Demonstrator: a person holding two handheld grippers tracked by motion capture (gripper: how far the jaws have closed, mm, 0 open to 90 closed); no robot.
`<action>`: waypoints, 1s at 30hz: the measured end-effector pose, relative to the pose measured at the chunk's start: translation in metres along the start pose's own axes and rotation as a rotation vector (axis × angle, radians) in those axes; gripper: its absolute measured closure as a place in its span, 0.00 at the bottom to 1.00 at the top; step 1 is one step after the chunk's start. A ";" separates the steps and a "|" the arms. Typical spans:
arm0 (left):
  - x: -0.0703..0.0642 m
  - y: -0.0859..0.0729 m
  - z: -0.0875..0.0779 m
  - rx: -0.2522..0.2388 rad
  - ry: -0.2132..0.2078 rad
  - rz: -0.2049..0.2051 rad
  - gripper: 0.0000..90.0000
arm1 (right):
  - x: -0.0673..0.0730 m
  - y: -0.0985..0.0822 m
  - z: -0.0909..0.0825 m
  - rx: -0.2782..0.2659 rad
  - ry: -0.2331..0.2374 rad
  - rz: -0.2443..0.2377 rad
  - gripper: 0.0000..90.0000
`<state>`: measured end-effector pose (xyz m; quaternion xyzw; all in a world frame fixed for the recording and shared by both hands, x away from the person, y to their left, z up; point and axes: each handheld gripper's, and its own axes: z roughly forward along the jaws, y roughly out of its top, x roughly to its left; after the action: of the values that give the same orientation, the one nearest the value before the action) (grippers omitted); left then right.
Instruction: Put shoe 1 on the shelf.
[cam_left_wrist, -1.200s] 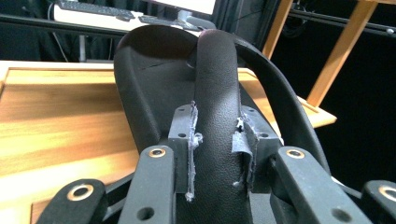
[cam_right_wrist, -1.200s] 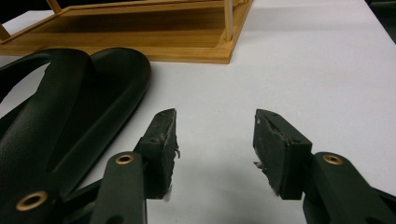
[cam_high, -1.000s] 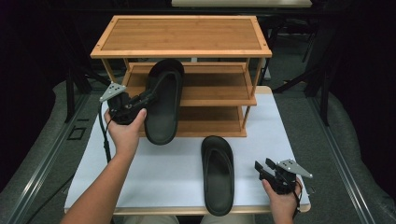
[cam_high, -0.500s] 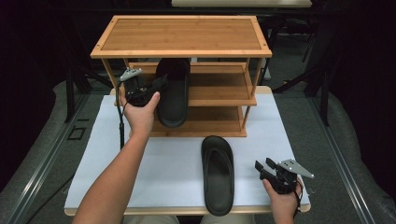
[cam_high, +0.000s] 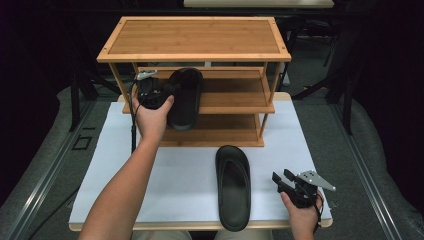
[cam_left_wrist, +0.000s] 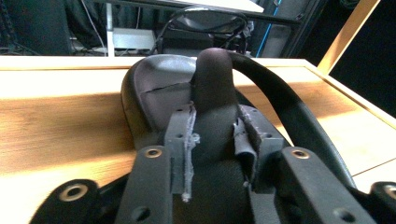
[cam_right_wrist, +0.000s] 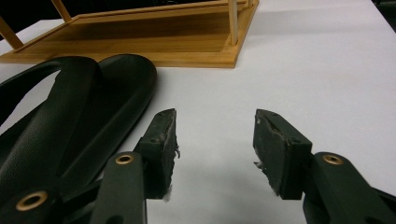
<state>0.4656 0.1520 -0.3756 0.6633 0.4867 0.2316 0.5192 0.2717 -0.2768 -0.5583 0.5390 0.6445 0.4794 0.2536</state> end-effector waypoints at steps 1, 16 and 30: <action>0.000 0.000 -0.001 0.002 0.005 0.007 0.68 | 0.000 0.000 0.000 0.001 -0.001 0.004 0.55; -0.010 -0.008 -0.022 0.018 0.052 0.085 0.71 | 0.002 0.000 -0.002 -0.021 0.001 0.013 0.54; -0.008 -0.005 -0.002 -0.044 0.152 -0.014 0.85 | -0.003 0.000 -0.004 -0.026 0.002 0.031 0.54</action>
<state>0.4587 0.1451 -0.3782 0.6286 0.5242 0.2881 0.4971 0.2696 -0.2812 -0.5572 0.5450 0.6301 0.4921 0.2525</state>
